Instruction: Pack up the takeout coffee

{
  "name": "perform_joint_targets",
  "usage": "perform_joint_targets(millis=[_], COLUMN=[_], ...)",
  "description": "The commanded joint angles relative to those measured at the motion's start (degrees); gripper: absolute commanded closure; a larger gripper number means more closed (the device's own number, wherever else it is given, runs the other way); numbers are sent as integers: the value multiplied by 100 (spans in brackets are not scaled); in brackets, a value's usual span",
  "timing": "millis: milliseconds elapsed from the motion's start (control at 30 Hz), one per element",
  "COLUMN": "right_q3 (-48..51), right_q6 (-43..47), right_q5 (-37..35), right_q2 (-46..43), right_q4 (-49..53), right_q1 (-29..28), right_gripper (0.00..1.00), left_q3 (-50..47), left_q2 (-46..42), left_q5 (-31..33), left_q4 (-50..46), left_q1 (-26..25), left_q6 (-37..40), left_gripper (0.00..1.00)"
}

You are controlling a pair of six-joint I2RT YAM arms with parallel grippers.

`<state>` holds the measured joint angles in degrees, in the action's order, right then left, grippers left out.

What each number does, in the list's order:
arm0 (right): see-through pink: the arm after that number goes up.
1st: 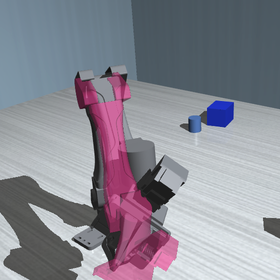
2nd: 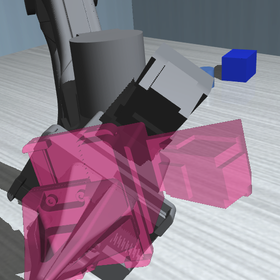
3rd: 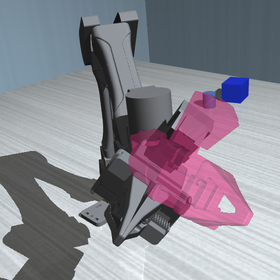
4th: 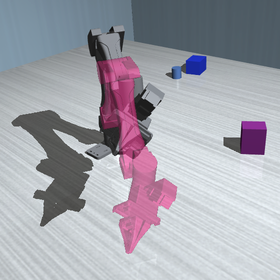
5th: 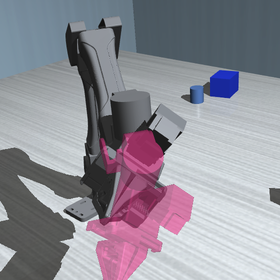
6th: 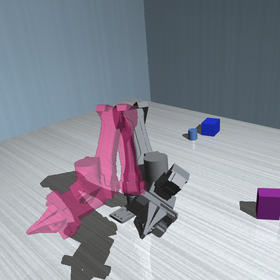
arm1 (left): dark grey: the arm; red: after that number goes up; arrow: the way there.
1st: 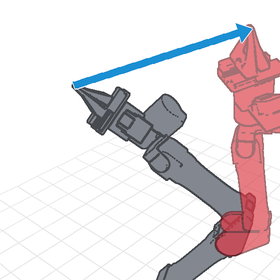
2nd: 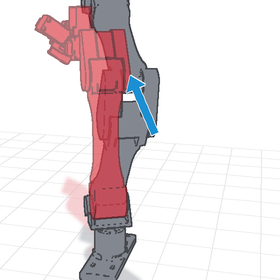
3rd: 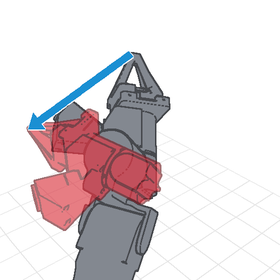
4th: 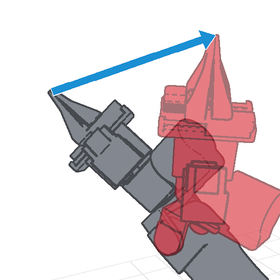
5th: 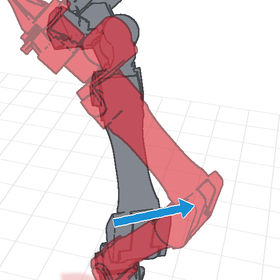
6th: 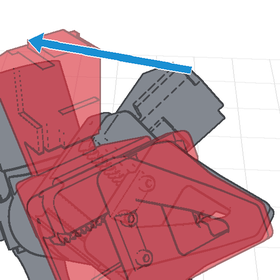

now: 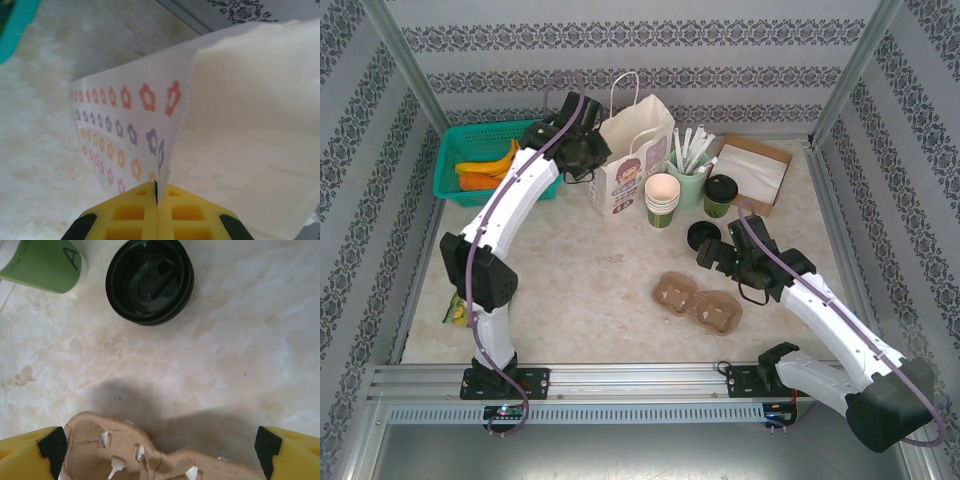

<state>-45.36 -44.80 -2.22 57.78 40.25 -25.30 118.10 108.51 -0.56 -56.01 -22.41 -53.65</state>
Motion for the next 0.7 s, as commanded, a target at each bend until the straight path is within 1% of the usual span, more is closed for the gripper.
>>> perform_joint_targets(millis=[0,100,267,400,500,667], right_q3=[-126,-139,-335,-453,-482,-374], right_q6=[-683,-922,-1151,-1351,-1561,-2028], right_q5=[-437,-599,-772,-791,-810,-983], right_q2=[-31,138,532,813,986,1103], right_q4=[272,331,456,482,519,623], right_q1=[-246,-402,-772,-1031,-1201,-1482], right_gripper=[3,4,4,6,9,19], left_q3=[-582,-1219,-1760,-2259,-2486,-2635], left_q2=[-746,-1266,-1842,-2358,-2708,-3078], left_q5=[291,281,248,-25,-346,-948], left_q4=[-20,19,-473,-606,-720,-1098], left_q1=[190,337,601,631,642,646], left_q6=[469,628,933,1266,1474,1885], left_gripper=[97,100,100,100,100,100])
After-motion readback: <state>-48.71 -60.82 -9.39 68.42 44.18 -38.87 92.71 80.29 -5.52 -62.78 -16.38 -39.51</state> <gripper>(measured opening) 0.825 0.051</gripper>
